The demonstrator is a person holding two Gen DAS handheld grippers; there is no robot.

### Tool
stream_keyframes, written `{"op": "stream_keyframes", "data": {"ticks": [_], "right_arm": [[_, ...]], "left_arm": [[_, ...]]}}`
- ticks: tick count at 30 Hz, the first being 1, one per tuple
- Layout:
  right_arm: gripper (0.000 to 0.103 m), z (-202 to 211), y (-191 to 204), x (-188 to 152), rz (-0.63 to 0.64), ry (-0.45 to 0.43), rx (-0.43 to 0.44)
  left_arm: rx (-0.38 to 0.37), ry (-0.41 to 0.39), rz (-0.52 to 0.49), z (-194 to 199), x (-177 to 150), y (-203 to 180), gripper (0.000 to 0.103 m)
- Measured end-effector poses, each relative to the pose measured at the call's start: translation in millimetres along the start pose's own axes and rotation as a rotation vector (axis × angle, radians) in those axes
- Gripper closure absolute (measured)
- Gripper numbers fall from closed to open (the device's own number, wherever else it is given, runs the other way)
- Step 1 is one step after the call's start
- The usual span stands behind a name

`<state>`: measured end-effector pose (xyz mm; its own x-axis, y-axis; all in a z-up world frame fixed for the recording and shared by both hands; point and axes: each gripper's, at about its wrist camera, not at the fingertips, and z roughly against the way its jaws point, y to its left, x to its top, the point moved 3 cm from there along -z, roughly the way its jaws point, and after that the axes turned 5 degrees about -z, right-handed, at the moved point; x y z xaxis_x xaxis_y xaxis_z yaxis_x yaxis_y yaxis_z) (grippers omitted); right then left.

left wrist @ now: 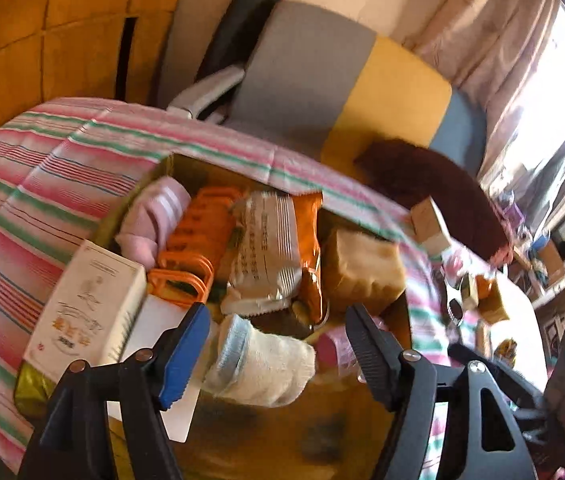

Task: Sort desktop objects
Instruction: 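Carry the beige sock and pink roller over the gold tray with both tools, then open both tools to drop the sock and roller into the tray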

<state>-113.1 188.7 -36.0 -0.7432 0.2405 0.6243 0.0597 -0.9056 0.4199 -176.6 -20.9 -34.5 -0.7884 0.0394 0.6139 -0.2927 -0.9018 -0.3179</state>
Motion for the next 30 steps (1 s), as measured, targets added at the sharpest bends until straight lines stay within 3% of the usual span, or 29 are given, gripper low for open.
{"op": "stream_keyframes", "data": {"ticks": [7, 16, 24, 30], "right_arm": [[0.026, 32.9, -23.6, -12.1, -0.112, -0.056, 0.017], [0.025, 60.0, -57.7, -32.4, -0.223, -0.080, 0.003], [0.025, 84.4, -103.1, -57.3, -0.298, -0.092, -0.069], [0.025, 108.0, -143.8, -79.7, -0.346, -0.118, -0.162]], "left_arm": [[-0.033, -0.005, 0.026, 11.3, -13.5, -17.1, 0.031], [-0.136, 0.039, -0.016, 15.5, -48.6, -83.3, 0.031], [-0.203, 0.098, -0.145, 5.0, -79.9, -147.6, 0.031], [-0.198, 0.154, -0.272, -8.6, -104.0, -189.3, 0.032]]}}
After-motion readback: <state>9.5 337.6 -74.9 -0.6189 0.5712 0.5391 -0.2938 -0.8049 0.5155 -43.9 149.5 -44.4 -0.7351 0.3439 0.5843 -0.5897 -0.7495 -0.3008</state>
